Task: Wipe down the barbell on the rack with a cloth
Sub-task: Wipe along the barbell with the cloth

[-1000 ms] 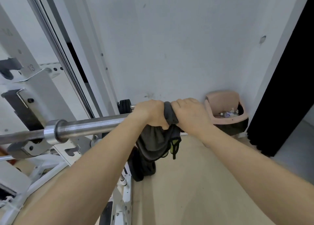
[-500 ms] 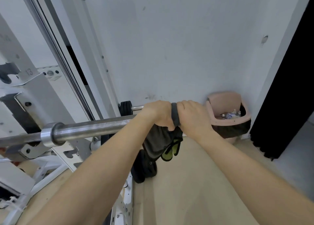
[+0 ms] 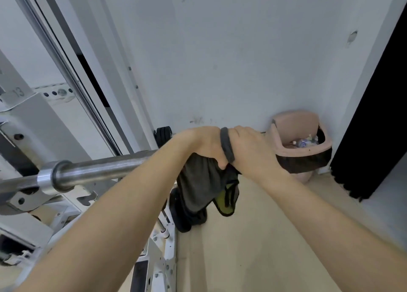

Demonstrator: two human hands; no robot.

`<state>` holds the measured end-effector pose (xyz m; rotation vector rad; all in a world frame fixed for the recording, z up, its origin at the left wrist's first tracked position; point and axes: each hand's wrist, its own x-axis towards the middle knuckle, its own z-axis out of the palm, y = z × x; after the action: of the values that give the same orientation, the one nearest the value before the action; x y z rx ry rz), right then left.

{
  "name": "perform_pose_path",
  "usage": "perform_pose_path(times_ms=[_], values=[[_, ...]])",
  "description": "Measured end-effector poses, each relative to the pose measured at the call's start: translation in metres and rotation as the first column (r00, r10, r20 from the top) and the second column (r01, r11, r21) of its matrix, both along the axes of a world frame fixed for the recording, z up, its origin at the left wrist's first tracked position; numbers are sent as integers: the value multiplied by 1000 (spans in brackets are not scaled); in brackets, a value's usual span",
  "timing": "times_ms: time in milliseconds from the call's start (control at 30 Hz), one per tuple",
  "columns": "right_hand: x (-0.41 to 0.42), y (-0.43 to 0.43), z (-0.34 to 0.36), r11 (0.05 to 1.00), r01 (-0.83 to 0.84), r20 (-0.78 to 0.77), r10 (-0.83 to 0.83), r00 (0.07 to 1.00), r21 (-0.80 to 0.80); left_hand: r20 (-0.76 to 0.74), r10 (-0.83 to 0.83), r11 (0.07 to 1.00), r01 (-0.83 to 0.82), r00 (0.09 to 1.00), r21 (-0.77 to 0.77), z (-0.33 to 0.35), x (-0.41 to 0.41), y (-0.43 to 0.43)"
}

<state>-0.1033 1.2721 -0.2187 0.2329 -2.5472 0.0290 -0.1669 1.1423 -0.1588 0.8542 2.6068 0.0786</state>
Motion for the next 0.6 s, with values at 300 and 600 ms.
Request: perform_pose_path(times_ms=[300,600], values=[[23,24,-20,610,45,290,309,906,-791,-894,66,991,72,444,109,-59,38,-7],[56,-19,-56,-40,-268,-271,152,950,-962,-876,93,989,61,474,138,-57,37,-6]])
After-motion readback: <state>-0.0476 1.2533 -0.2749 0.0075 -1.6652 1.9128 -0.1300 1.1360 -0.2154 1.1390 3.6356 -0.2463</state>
